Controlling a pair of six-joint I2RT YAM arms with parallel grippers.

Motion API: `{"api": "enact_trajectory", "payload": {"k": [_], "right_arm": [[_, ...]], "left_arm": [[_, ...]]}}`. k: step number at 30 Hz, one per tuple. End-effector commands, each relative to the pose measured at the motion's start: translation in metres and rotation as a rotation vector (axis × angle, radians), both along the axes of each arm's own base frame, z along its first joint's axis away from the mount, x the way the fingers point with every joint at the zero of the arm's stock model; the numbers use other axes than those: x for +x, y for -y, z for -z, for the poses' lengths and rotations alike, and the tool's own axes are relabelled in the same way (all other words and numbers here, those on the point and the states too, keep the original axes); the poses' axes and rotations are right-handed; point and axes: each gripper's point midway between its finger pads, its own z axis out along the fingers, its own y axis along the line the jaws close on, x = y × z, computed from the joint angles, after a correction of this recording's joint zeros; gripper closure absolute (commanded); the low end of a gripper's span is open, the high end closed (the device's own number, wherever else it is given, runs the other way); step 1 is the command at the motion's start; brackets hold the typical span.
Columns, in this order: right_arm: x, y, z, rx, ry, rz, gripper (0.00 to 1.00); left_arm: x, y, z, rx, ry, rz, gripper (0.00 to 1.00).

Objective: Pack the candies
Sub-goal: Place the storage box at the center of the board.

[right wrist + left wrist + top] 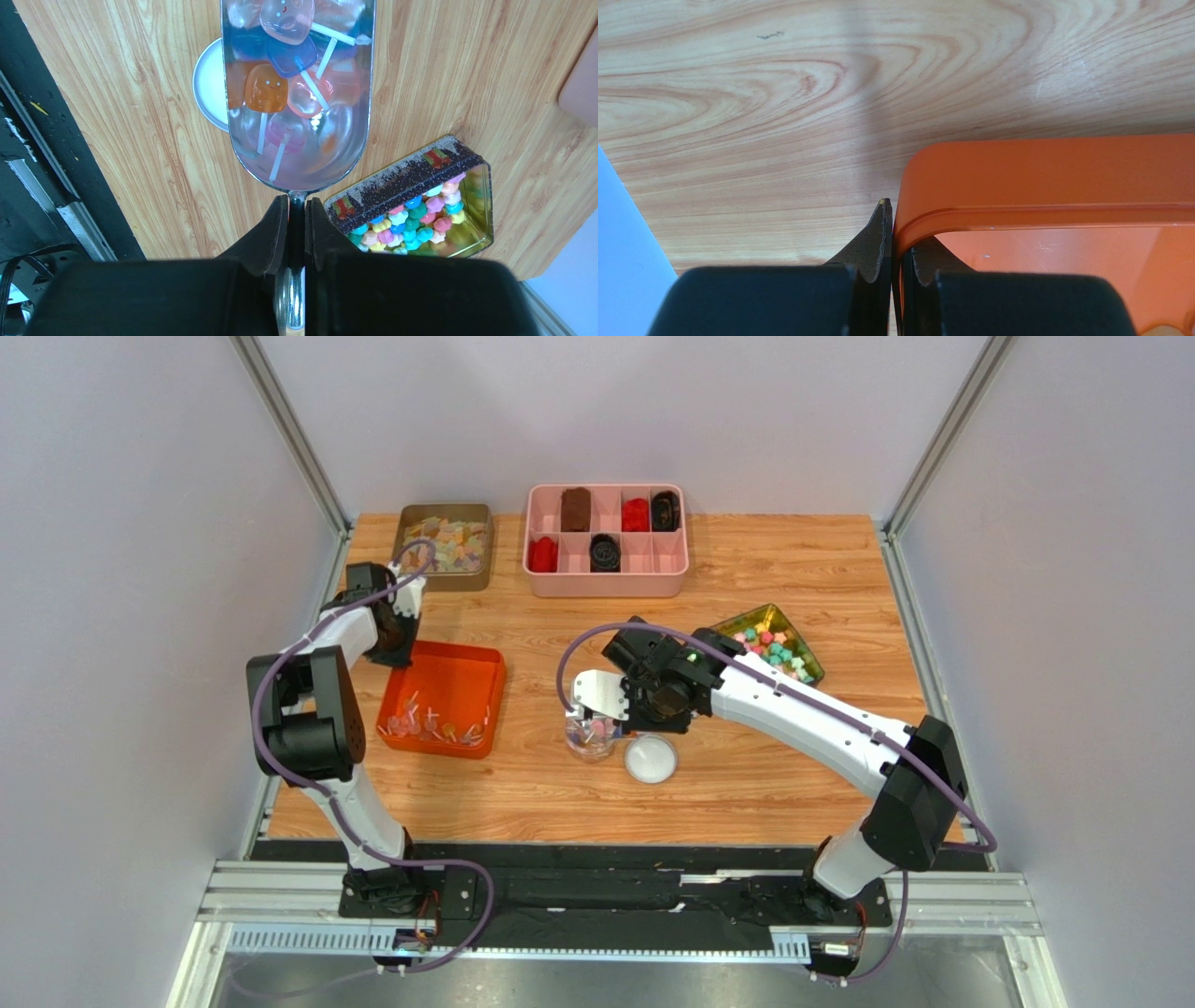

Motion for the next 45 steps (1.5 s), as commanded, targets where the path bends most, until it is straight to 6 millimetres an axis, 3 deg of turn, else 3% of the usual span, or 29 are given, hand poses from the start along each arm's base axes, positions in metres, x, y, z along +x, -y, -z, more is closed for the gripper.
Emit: {"api": "enact_trajectory", "payload": {"k": [1, 23, 32, 38, 39, 45], "right_arm": [[0.008, 0.006, -0.005, -0.032, 0.043, -0.017, 1.00], [0.030, 0.015, 0.005, -0.200, 0.086, -0.022, 1.00], [0.032, 0.020, -0.001, -0.245, 0.093, -0.032, 1.00], [0.031, 0.022, -0.004, -0.277, 0.108, -0.047, 1.00], [0.031, 0.021, -0.004, -0.282, 0.111, -0.053, 1.00], [0.029, 0.021, -0.002, -0.310, 0.129, -0.067, 1.00]], "left_arm": [[0.005, -0.001, -0.007, -0.008, 0.002, 0.042, 1.00], [-0.023, -0.011, -0.001, 0.010, -0.045, 0.051, 1.00], [-0.033, -0.015, -0.002, 0.007, -0.055, 0.046, 0.91], [-0.033, -0.014, -0.005, -0.003, -0.053, 0.048, 0.76], [-0.034, -0.012, -0.005, -0.008, -0.055, 0.052, 0.69], [-0.035, -0.010, -0.007, -0.016, -0.052, 0.051, 0.62]]}}
